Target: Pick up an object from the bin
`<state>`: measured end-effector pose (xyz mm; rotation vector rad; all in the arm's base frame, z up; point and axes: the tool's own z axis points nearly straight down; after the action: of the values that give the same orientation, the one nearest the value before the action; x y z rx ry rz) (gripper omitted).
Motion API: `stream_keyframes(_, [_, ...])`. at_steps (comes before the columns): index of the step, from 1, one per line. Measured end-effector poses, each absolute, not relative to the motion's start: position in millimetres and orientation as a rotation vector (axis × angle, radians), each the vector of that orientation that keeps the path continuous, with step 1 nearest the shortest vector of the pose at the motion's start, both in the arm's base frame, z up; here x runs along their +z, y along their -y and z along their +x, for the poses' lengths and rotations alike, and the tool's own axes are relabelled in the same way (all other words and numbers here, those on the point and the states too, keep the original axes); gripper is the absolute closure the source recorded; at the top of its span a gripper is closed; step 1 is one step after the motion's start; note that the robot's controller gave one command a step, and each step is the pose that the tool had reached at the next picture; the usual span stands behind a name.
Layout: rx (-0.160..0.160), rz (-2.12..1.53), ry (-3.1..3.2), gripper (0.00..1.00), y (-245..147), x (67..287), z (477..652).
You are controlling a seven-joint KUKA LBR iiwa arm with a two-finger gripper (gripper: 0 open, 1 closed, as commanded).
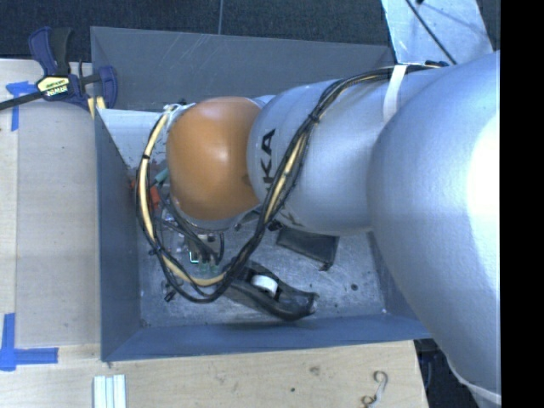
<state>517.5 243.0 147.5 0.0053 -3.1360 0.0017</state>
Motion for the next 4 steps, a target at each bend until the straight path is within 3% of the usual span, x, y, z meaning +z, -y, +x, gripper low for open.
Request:
stream_keyframes(1, [0.001,0.474,3.112,0.0,-178.3,69.9,595.0])
stream_keyframes(2, [-0.003,0.306,3.133,0.0,-197.6,101.8,609.5])
stream_keyframes(3, [-0.001,0.512,3.107,0.0,-189.2,118.3,614.4])
stream_keyframes(4, [-0.001,0.539,3.094,0.0,-186.8,67.1,608.0])
